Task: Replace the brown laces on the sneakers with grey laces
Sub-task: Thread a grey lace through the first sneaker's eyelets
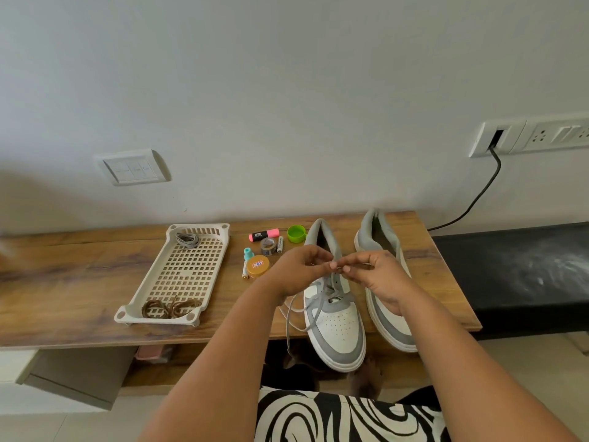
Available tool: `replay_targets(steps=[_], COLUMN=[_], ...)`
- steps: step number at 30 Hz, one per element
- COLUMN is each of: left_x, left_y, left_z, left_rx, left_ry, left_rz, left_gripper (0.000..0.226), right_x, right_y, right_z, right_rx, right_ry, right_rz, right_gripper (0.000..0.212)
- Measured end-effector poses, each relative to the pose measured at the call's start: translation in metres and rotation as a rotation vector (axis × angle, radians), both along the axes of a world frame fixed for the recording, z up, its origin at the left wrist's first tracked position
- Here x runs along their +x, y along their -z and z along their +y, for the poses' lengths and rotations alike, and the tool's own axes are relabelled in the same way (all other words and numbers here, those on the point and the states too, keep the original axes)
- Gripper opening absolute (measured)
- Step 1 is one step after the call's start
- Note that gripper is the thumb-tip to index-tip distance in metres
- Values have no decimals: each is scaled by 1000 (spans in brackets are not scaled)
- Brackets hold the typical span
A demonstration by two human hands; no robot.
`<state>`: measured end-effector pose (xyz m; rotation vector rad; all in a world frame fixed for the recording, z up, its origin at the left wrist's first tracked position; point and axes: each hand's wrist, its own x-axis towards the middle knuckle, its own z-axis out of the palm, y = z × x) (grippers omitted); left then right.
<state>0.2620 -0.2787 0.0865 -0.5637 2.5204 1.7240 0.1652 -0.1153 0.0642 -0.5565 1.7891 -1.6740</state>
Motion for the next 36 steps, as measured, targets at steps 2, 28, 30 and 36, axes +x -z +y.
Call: replay_targets(steps=[2, 28, 30, 36], left_x=[-2, -18, -19, -19], left_y=[6, 24, 26, 26], left_z=[3, 24, 25, 24], left_rx=[55, -551, -576, -709], left_ry=[1, -132, -118, -17], left_rz=[-28, -134, -137, -141], left_gripper=[21, 8, 8, 12], right_x=[1, -14, -13, -14], right_y=[1, 32, 31, 31], right_z=[-3, -16, -16, -15], right_rx=[-3, 299, 301, 307], right_ry=[33, 142, 141, 126], right_rz=[69, 58, 70, 87], right_gripper=[16, 13, 8, 8])
